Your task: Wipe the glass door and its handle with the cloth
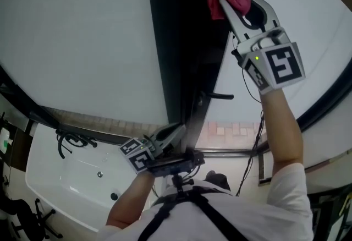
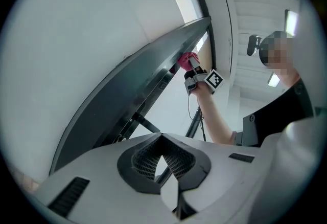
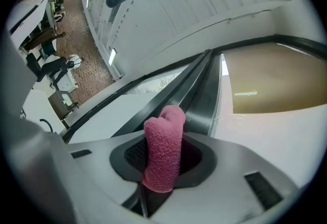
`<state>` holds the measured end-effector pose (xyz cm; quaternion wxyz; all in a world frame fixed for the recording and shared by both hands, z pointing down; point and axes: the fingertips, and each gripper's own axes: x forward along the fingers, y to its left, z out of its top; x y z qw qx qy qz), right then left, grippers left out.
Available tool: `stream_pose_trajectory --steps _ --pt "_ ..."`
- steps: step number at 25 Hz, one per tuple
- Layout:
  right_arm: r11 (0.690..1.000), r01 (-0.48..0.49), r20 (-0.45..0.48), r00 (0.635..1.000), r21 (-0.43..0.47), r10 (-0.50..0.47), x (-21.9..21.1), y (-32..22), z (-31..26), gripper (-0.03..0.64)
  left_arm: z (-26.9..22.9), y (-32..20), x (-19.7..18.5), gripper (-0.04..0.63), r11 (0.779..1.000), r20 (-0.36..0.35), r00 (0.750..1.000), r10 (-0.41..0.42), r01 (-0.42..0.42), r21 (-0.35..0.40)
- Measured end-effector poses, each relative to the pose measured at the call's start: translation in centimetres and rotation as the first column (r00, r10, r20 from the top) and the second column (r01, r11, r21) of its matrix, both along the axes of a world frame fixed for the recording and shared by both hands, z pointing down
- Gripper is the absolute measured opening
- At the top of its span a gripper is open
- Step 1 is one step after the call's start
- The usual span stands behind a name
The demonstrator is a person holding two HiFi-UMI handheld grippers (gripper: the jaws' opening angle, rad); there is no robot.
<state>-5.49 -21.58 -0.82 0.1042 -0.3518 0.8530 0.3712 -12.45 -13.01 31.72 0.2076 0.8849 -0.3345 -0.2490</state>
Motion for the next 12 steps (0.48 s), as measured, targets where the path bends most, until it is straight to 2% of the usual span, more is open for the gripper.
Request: stream_pose_trajectory --steps 3,12 --pt "0.999 0.013 0.014 1.0 0.039 -0.014 -0.4 0.1 -3.1 0.098 -0.3 -0.3 -0.5 -0.008 1.0 0.019 1.0 -0.012 0.012 0.011" --pt "0.985 0.016 0.02 1.0 0.172 -0.02 -1.9 1.5 -9.6 0.098 -0.1 -0.9 -2.6 -0.008 0.998 0.016 0.998 -0.054 0.054 0.013"
